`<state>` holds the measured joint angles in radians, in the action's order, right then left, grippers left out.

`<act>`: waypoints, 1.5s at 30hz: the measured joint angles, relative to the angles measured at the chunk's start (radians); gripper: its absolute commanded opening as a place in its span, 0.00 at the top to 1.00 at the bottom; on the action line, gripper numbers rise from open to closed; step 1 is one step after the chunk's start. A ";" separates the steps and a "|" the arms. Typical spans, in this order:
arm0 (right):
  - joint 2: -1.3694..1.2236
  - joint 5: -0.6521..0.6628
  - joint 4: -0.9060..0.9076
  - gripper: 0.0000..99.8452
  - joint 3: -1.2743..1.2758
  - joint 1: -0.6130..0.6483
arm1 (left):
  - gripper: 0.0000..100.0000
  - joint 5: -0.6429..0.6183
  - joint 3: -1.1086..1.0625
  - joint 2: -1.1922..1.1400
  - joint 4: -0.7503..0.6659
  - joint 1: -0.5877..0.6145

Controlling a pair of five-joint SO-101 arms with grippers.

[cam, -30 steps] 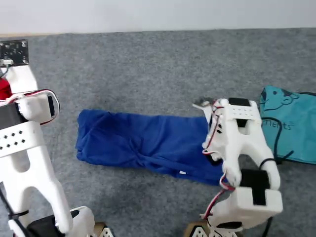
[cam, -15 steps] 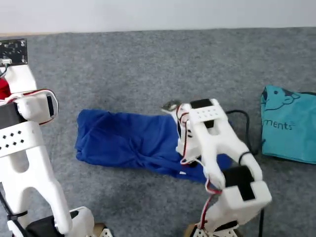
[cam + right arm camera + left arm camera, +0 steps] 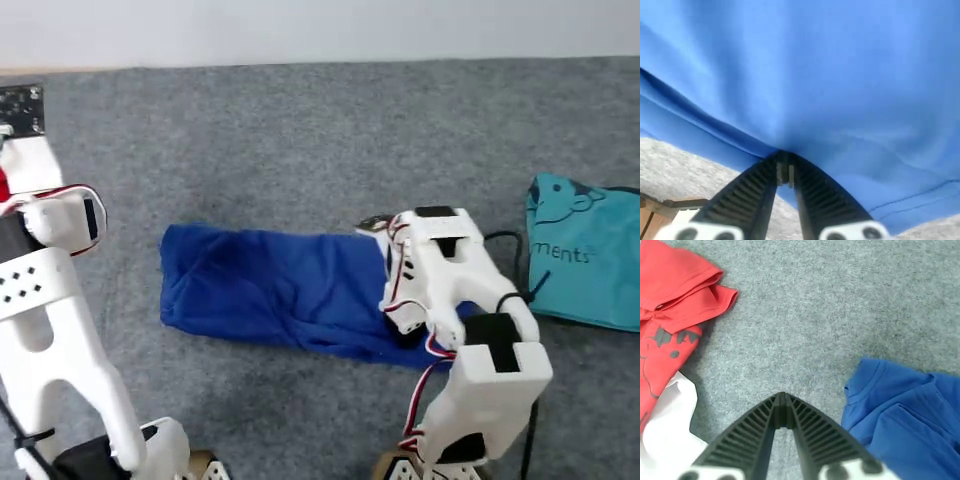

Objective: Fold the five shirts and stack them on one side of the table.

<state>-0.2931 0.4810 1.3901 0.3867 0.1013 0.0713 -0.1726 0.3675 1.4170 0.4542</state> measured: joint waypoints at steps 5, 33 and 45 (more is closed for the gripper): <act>0.000 0.011 0.000 0.99 0.000 -0.031 | 1.00 0.000 0.000 0.000 0.000 0.002; 0.624 -0.204 0.199 0.99 0.006 0.034 | 1.00 0.020 0.074 0.032 0.256 0.002; 0.727 -0.259 0.203 0.98 0.015 -0.212 | 1.00 0.018 0.075 0.453 0.313 0.031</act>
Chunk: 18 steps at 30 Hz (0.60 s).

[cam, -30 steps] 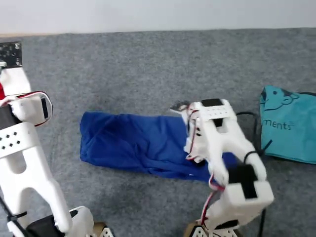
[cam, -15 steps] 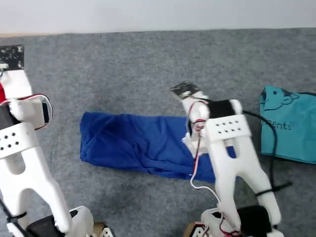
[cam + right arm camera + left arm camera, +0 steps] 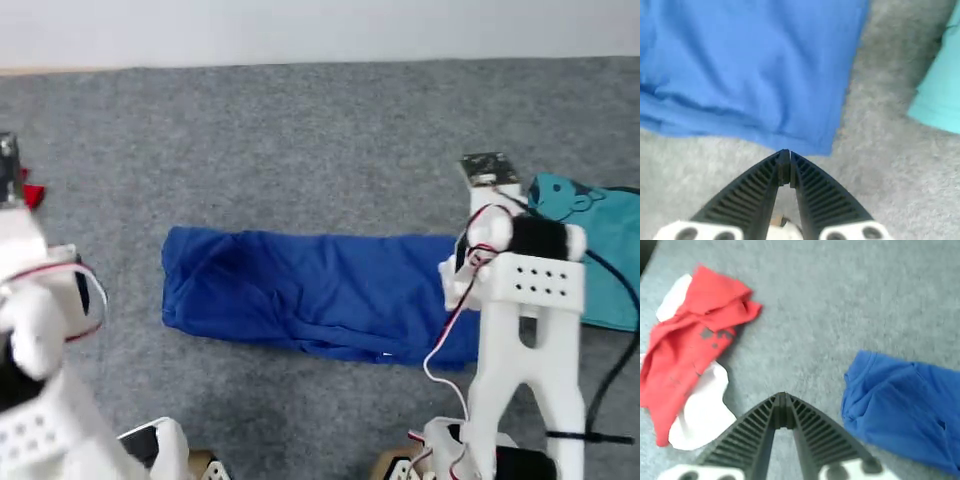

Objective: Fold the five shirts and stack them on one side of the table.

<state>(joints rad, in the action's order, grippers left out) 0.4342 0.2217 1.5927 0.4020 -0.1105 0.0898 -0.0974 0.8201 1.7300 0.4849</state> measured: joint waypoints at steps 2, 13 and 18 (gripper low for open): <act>-0.012 0.000 -0.028 0.94 0.000 -0.023 | 1.00 0.000 -0.003 0.043 0.002 0.000; -0.305 -0.107 -0.166 0.83 0.000 -0.026 | 1.00 0.000 -0.009 0.212 0.003 0.000; -0.430 -0.107 -0.269 0.83 0.000 -0.026 | 1.00 0.000 -0.035 0.241 0.003 0.005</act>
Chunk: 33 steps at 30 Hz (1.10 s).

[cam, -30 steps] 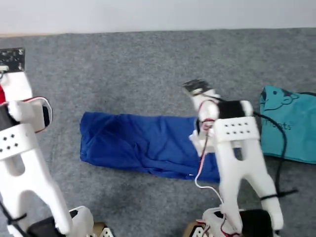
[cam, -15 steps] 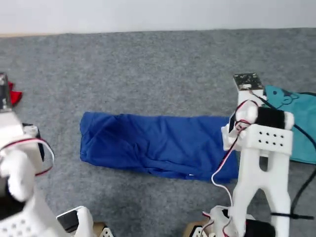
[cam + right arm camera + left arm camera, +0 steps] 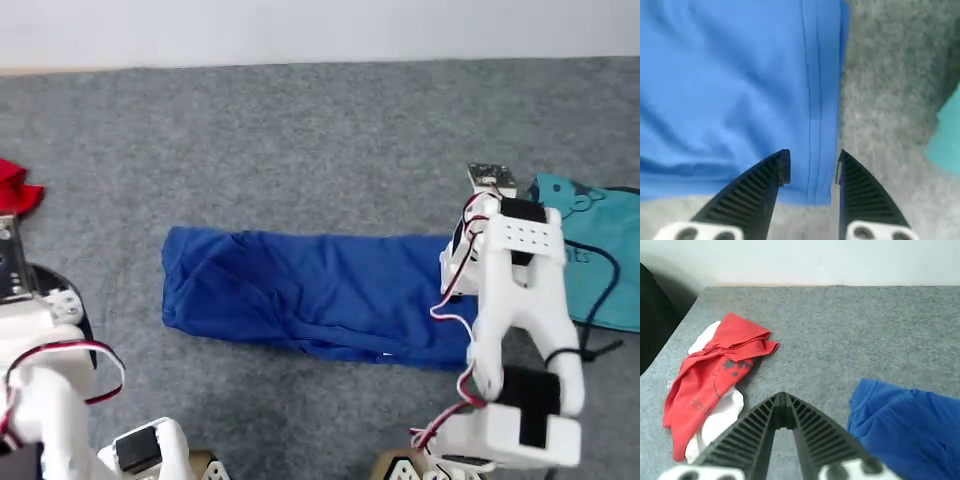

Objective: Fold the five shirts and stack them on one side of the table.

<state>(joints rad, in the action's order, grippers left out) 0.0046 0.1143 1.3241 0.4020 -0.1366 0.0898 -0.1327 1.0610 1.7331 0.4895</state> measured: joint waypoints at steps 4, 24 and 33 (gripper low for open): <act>-0.077 0.000 -0.080 0.83 0.000 -0.032 | 1.00 0.000 -0.083 0.020 0.002 0.103; -0.224 -0.003 -0.152 0.83 -0.002 0.049 | 1.00 0.000 -0.146 0.087 0.002 0.244; -0.224 -0.003 -0.137 0.83 -0.002 0.095 | 1.00 0.000 -0.153 0.087 0.002 0.244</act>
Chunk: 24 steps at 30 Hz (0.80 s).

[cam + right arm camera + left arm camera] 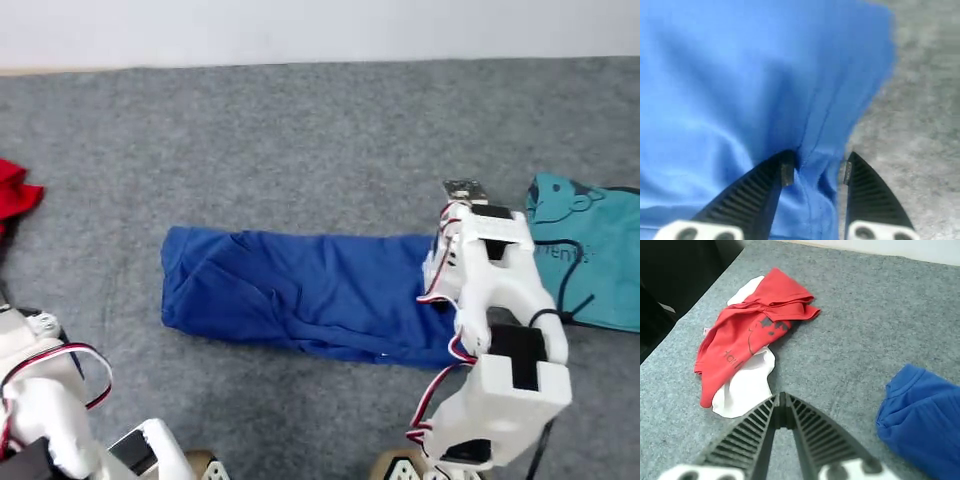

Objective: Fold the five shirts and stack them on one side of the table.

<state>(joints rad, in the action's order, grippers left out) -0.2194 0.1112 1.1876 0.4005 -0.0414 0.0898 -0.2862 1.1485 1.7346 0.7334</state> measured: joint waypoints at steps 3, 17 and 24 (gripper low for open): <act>0.000 0.000 0.011 0.83 0.000 0.044 | 1.00 0.000 -0.044 0.000 0.000 0.000; -0.015 -0.041 0.018 0.99 -0.035 0.094 | 1.00 0.000 -0.060 0.000 -0.006 0.000; 0.037 -0.041 0.107 0.99 -0.153 0.158 | 1.00 0.000 -0.060 0.000 -0.006 0.000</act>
<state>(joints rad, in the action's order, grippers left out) -0.1826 0.0698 1.2950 0.2470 0.1166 0.0898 -0.3460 1.1485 1.7285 0.7334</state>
